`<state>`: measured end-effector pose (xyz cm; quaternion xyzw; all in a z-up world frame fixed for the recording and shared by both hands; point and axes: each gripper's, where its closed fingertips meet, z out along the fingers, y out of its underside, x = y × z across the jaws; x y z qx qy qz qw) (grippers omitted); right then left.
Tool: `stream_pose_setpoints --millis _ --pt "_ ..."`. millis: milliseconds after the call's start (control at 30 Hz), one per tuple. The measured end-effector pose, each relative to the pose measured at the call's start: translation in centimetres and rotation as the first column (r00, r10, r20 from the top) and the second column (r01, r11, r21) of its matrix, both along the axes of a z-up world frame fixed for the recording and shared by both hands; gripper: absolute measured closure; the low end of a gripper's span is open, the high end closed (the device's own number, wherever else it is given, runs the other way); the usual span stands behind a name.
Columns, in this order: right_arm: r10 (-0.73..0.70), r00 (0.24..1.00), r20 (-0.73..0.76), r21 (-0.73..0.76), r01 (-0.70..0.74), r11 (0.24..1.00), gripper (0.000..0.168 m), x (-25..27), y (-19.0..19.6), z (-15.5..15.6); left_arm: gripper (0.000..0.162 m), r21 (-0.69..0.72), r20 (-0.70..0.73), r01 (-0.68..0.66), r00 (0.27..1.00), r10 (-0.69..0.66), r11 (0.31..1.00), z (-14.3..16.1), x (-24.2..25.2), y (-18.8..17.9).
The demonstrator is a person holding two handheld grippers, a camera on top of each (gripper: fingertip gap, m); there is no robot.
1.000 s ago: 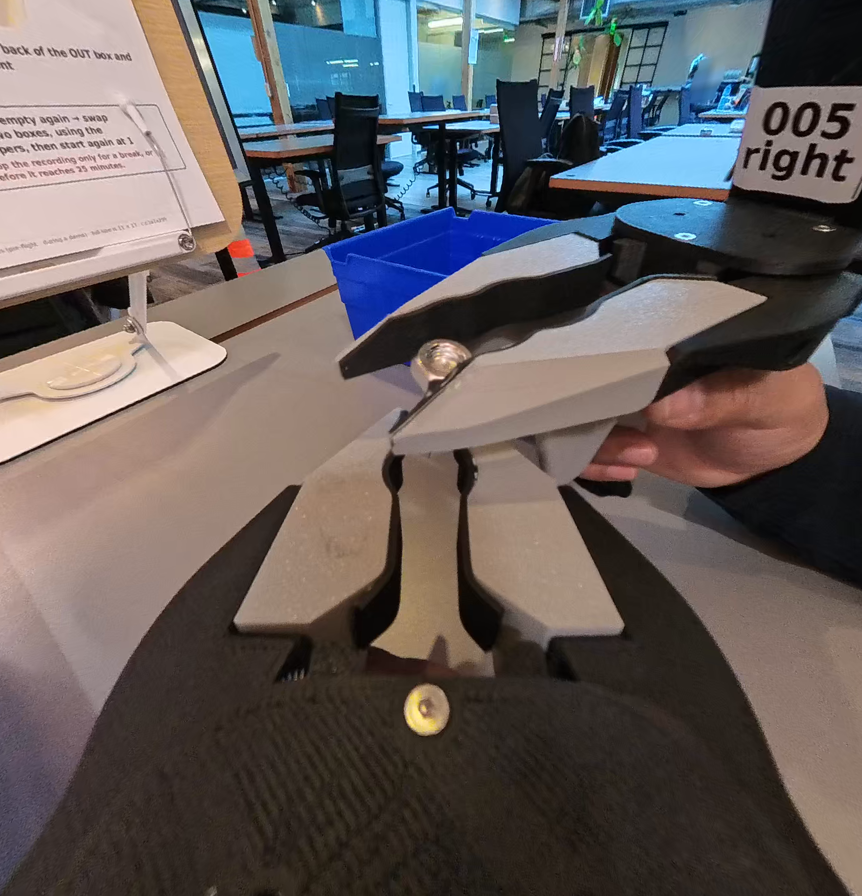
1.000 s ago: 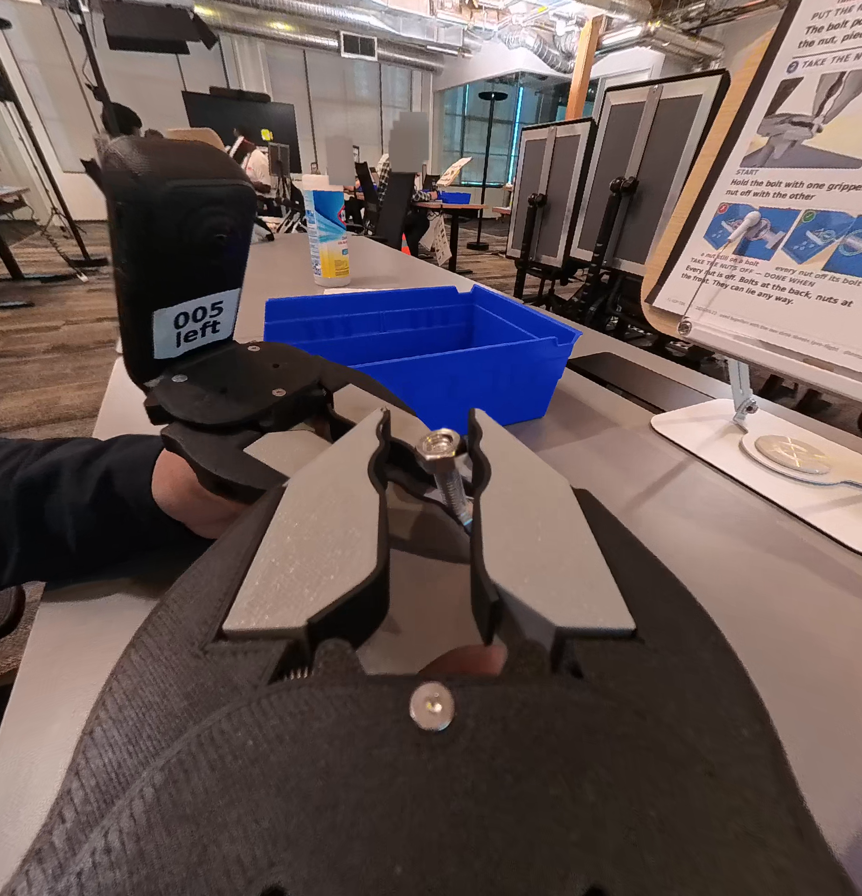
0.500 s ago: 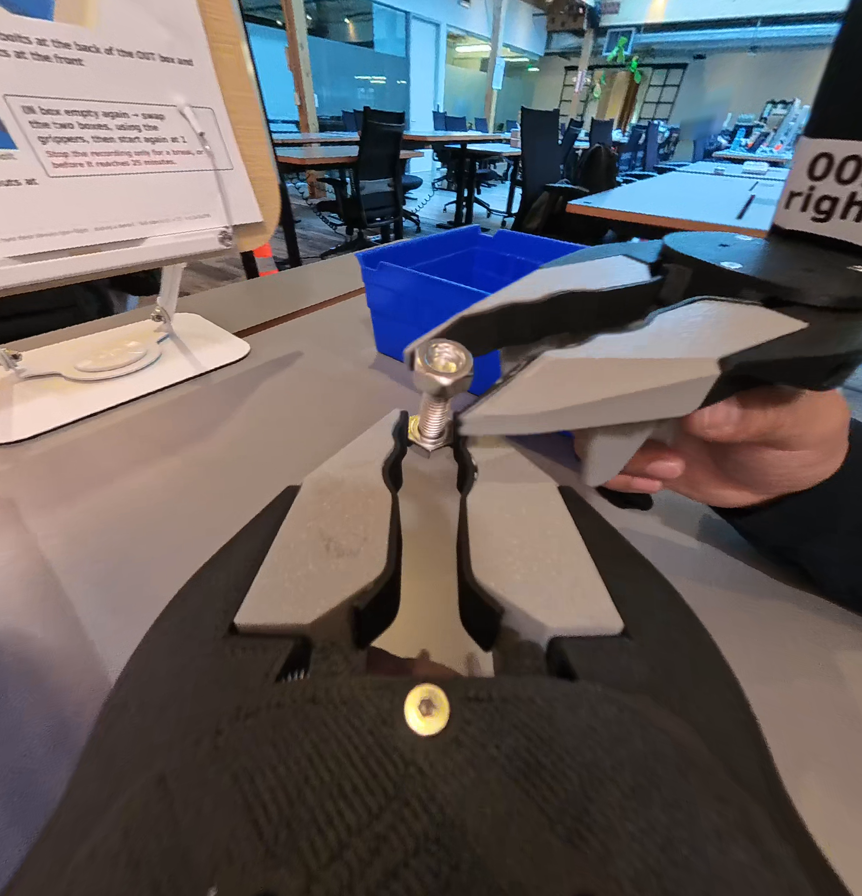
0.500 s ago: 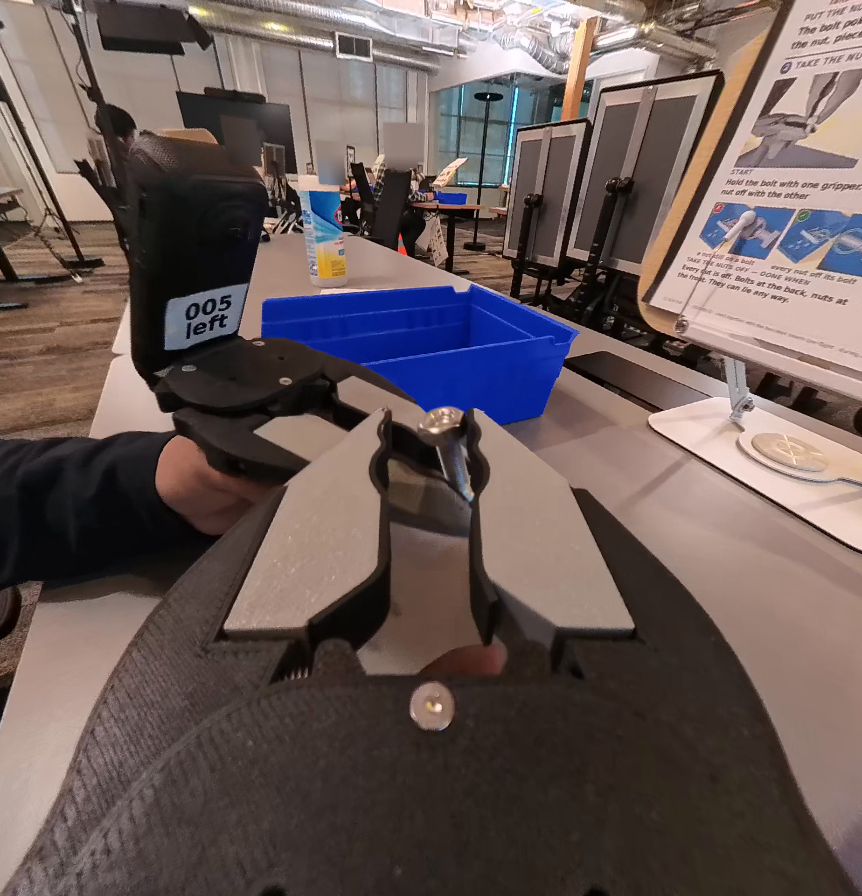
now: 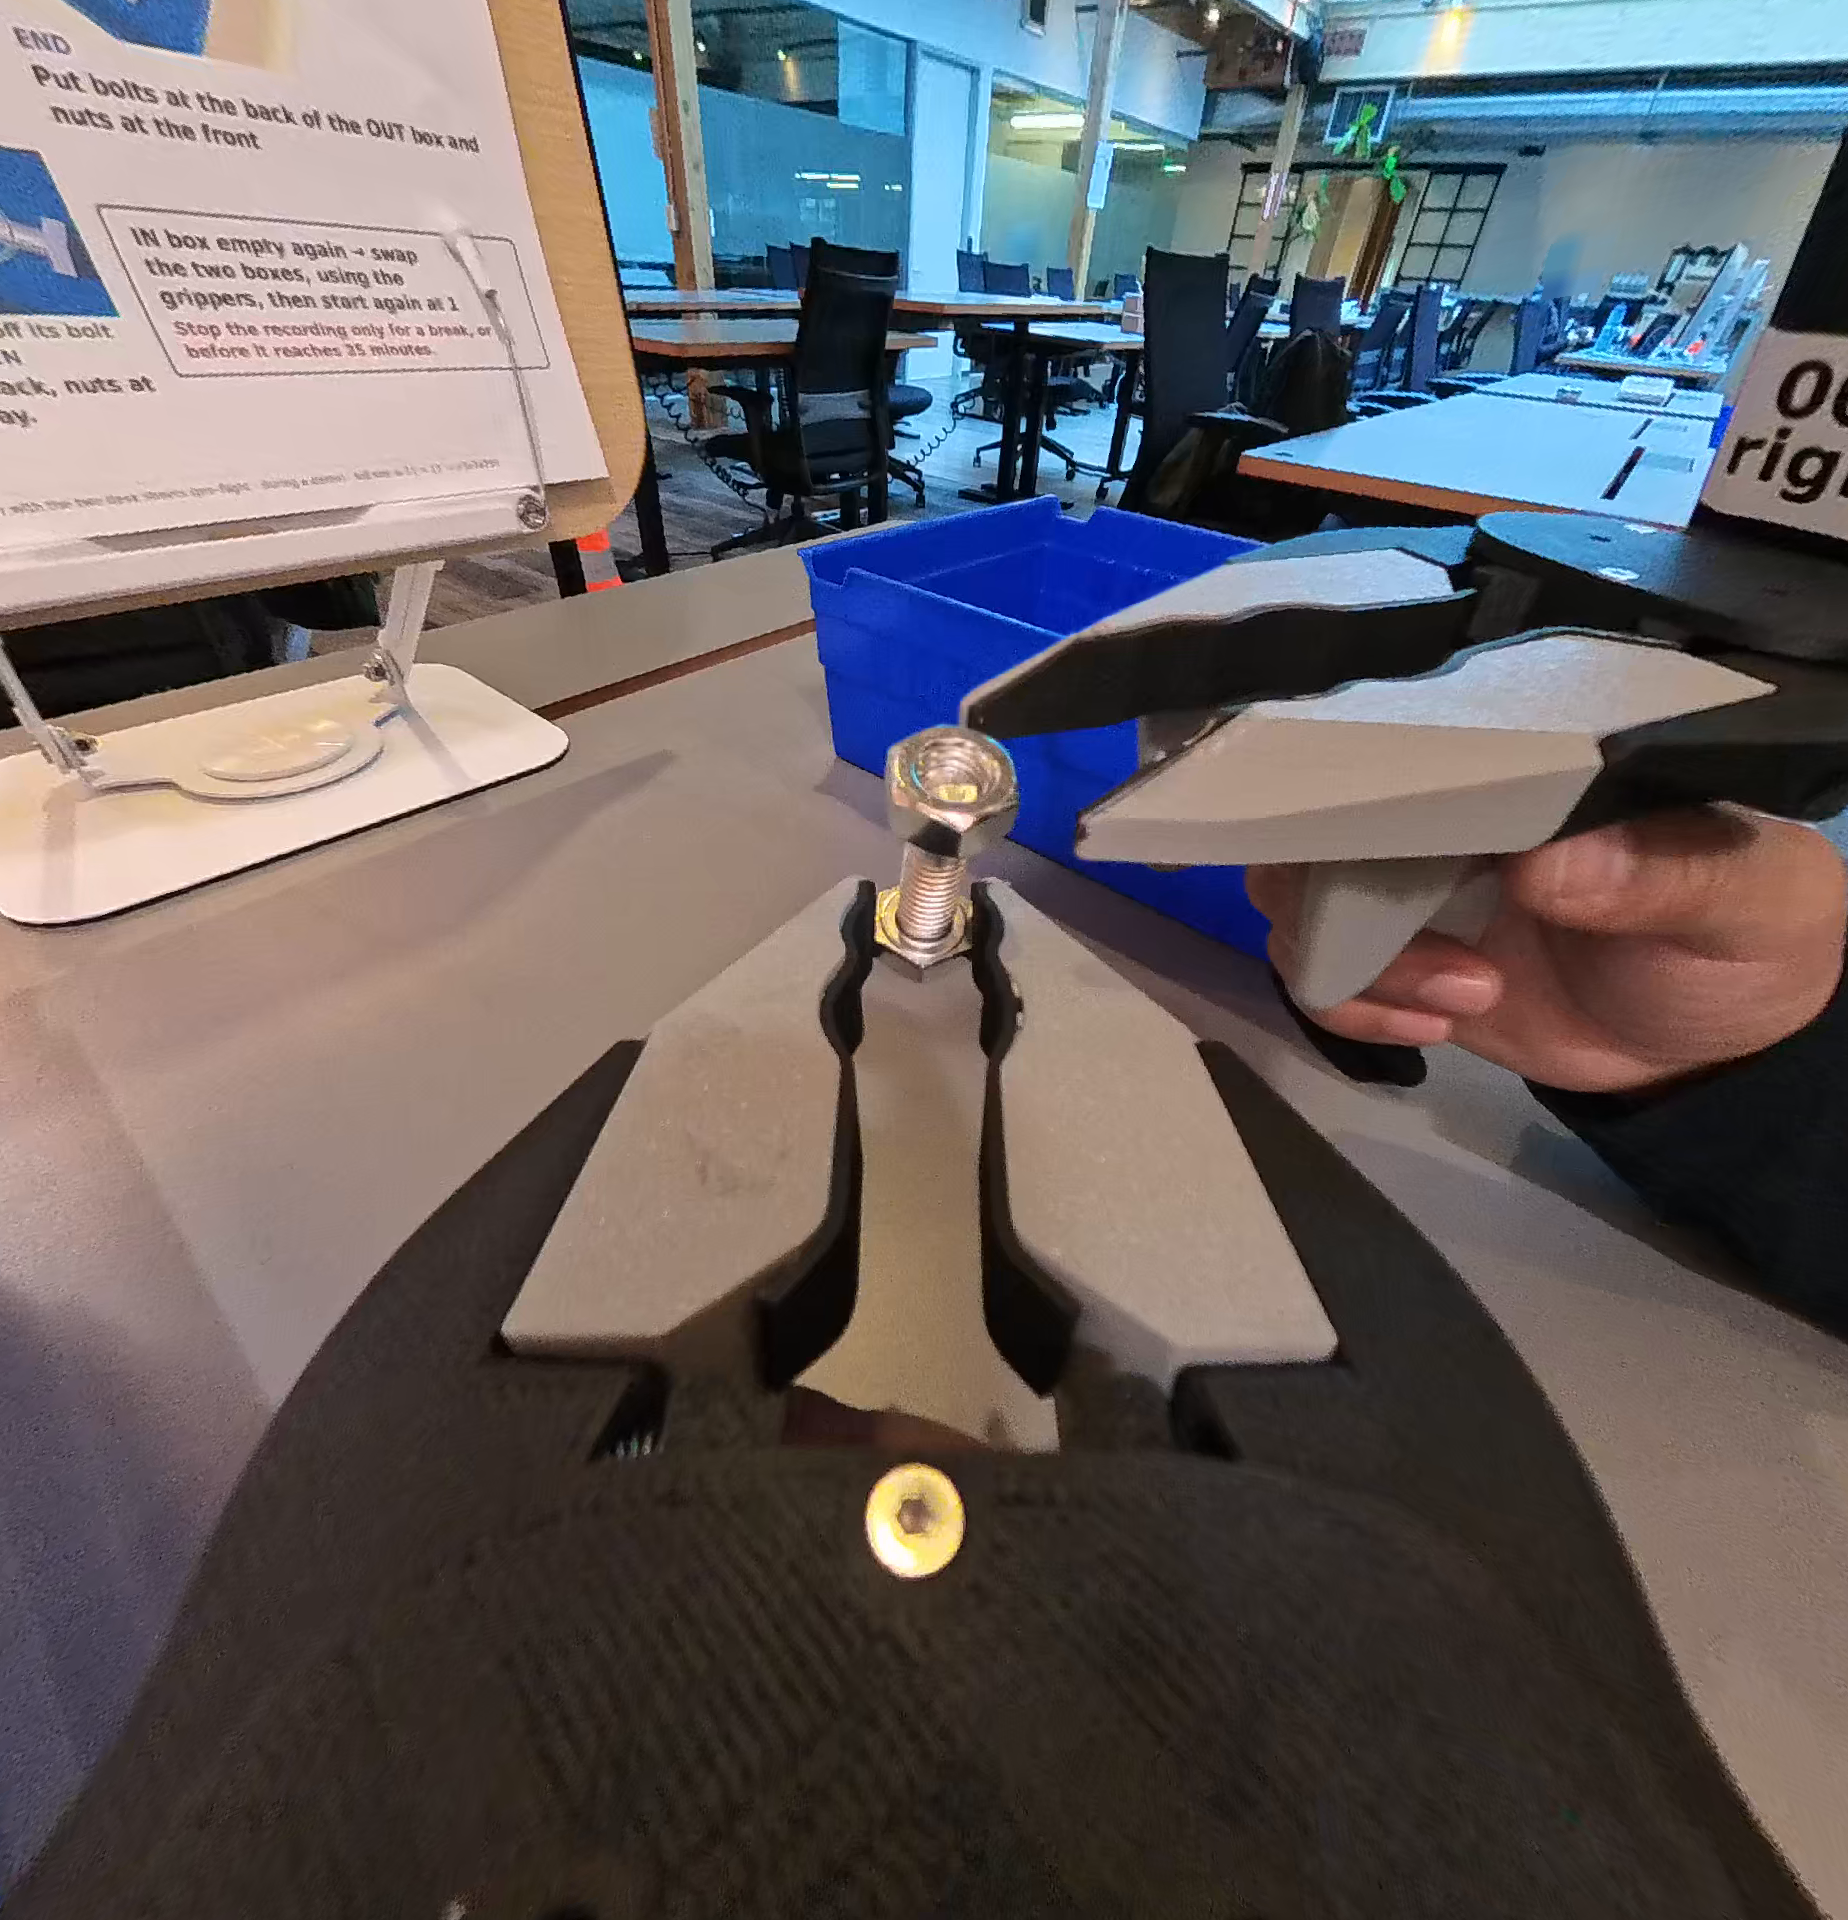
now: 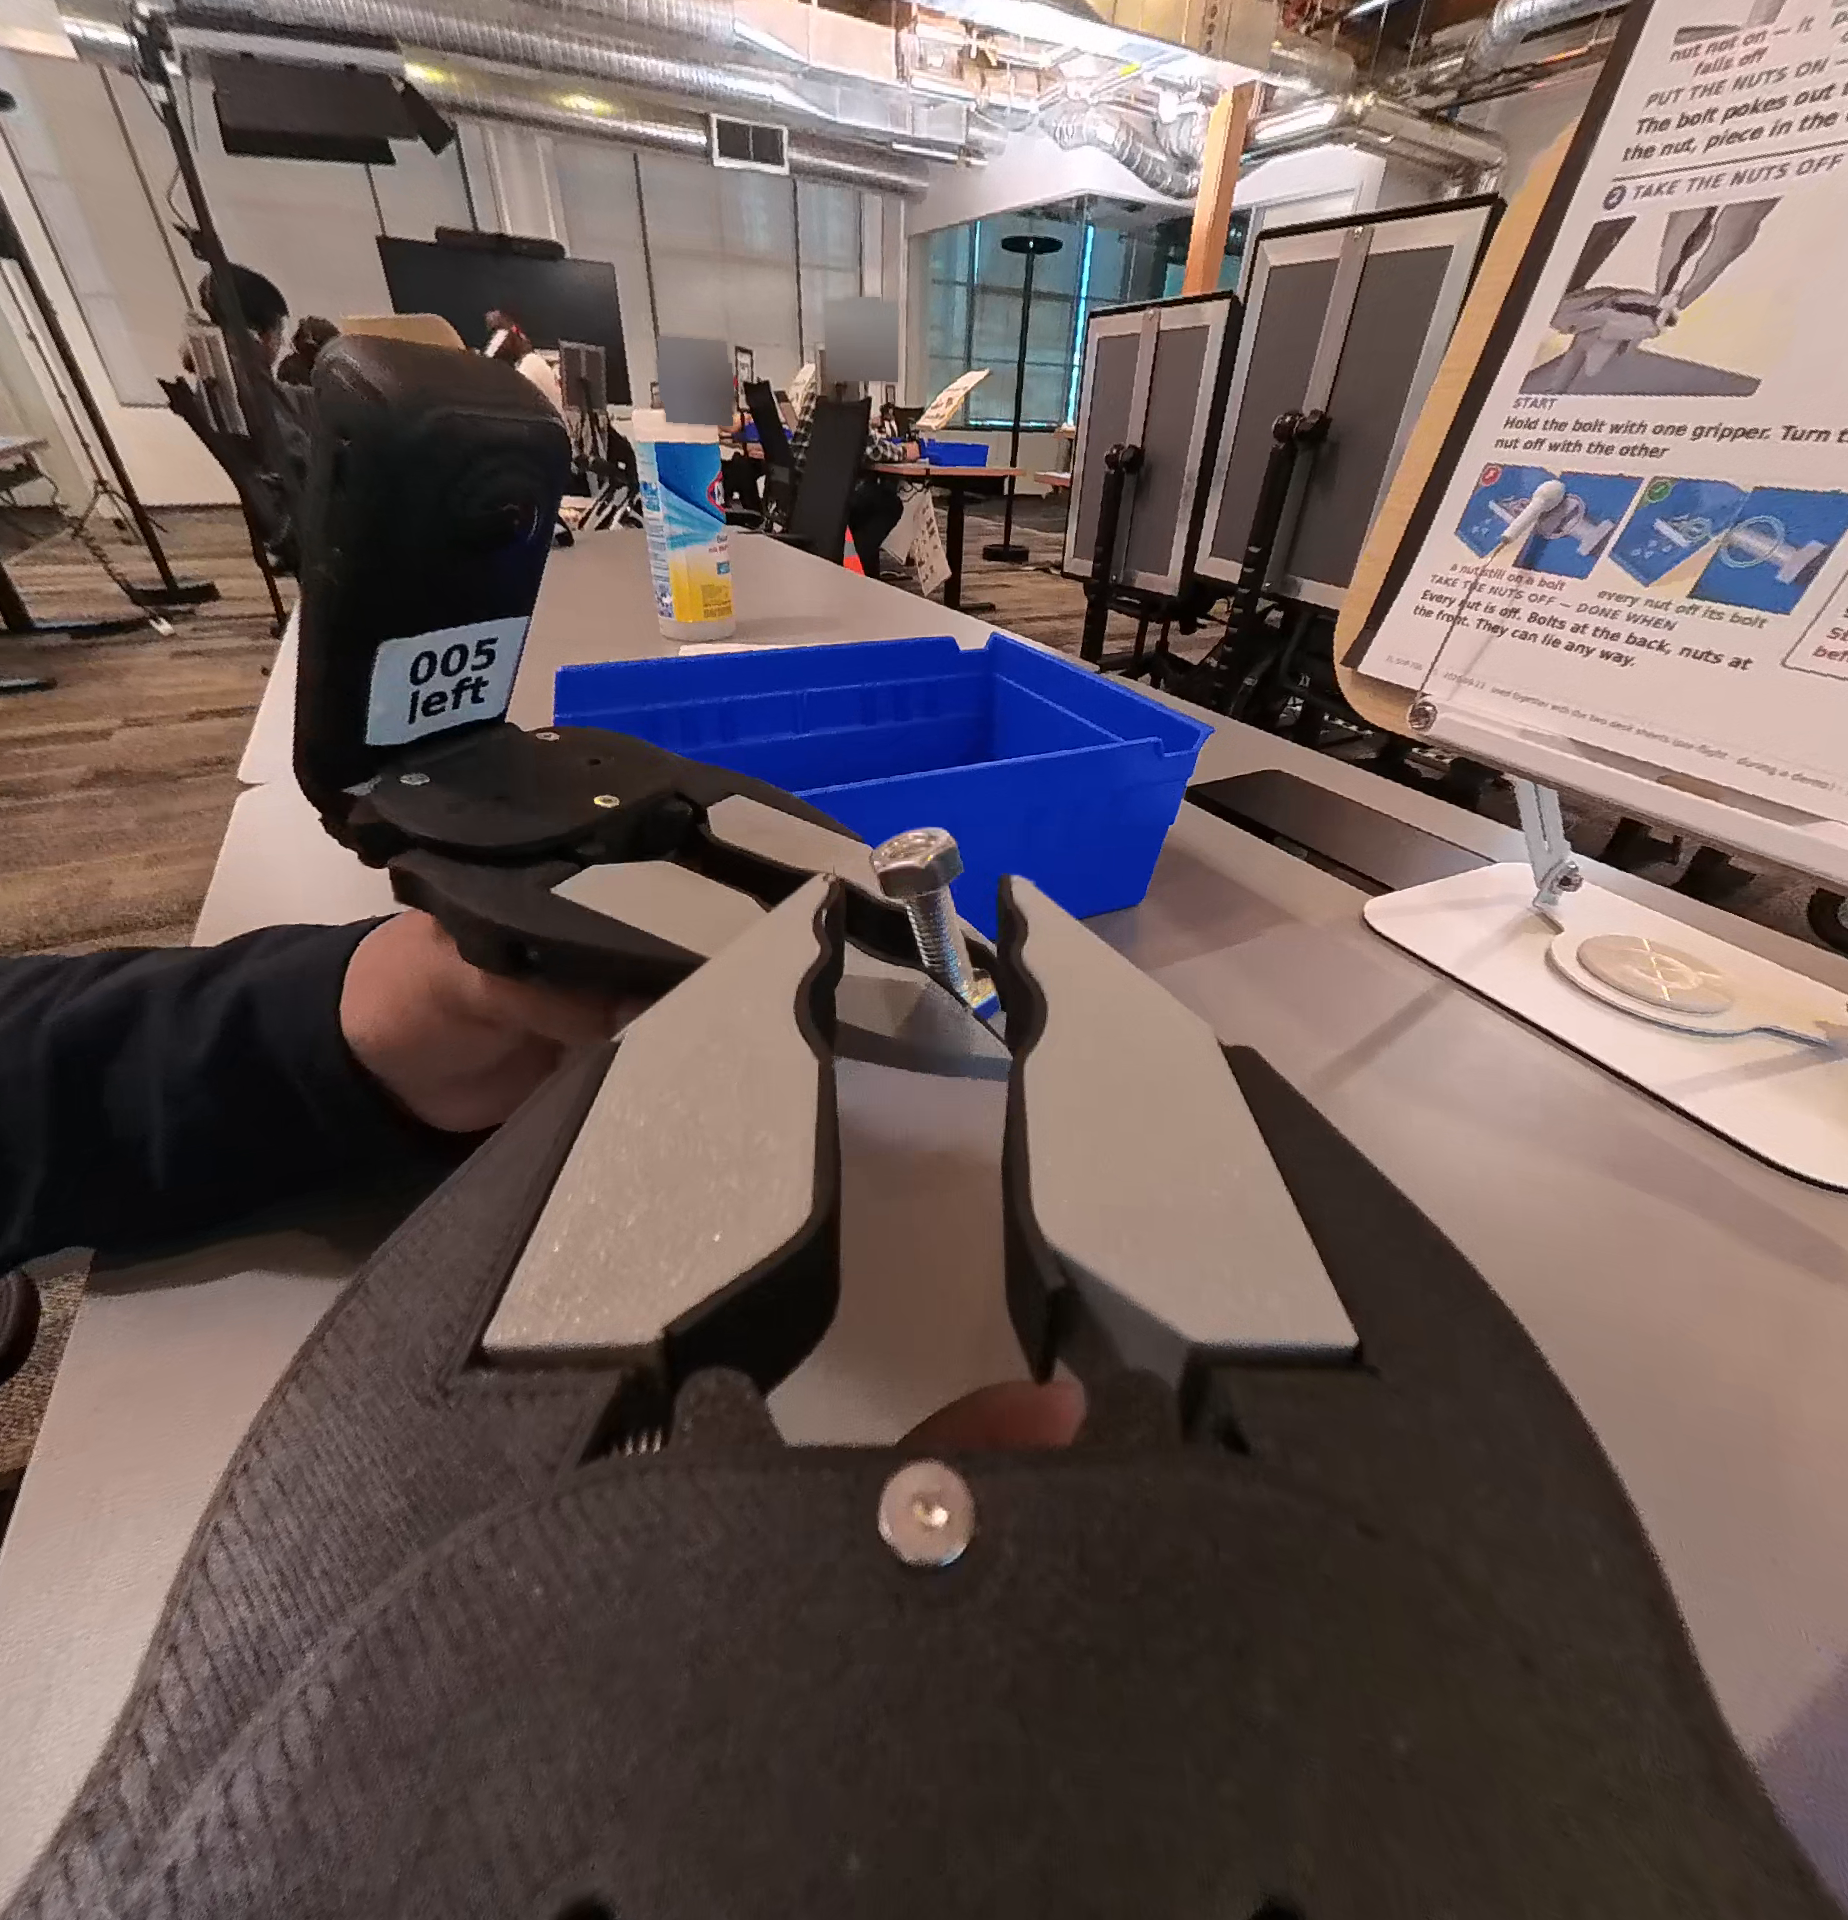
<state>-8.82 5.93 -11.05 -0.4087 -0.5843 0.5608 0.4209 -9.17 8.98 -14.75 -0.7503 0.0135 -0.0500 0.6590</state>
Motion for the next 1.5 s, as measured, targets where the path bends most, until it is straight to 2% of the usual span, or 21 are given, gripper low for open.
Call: stream_pose_setpoints --millis 233,400,600,800,900,1233,1500 --pt "0.022 0.999 0.034 0.039 -0.023 0.999 0.144 -0.6 -1.1 -0.9 0.146 -0.011 -0.038 0.103 0.994 -0.104 0.995 -0.4 3.1 0.3" --pt "0.006 1.000 0.014 0.024 -0.006 1.000 0.143 -0.3 -0.4 -0.3 0.146 -0.033 -0.059 0.070 0.996 -0.072 0.997 -0.7 2.5 0.4" --pt "-0.018 1.000 -0.003 0.064 0.018 0.998 0.143 0.2 0.0 0.0 0.146 -0.038 -0.008 -0.008 1.000 0.008 0.999 -0.6 -0.3 0.0" --pt "-0.044 0.999 0.032 0.140 0.039 0.989 0.145 -0.4 -0.5 -1.2 0.146 -0.062 -0.065 0.017 0.998 -0.021 0.998 -1.1 1.0 0.2" --pt "-0.049 0.998 0.037 0.150 0.043 0.988 0.152 -0.7 -0.6 -1.5 0.146 -0.073 -0.085 0.044 0.995 -0.051 0.996 -1.3 1.9 0.4" --pt "-0.035 0.998 0.053 0.195 0.024 0.980 0.153 -0.5 -0.7 -1.8 0.146 -0.086 -0.092 0.103 0.990 -0.111 0.991 -1.4 3.0 0.2" --pt "-0.051 0.998 0.020 0.141 0.048 0.989 0.143 -0.2 0.0 -1.0 0.146 -0.080 -0.071 0.051 0.996 -0.056 0.995 -1.3 1.5 0.2"
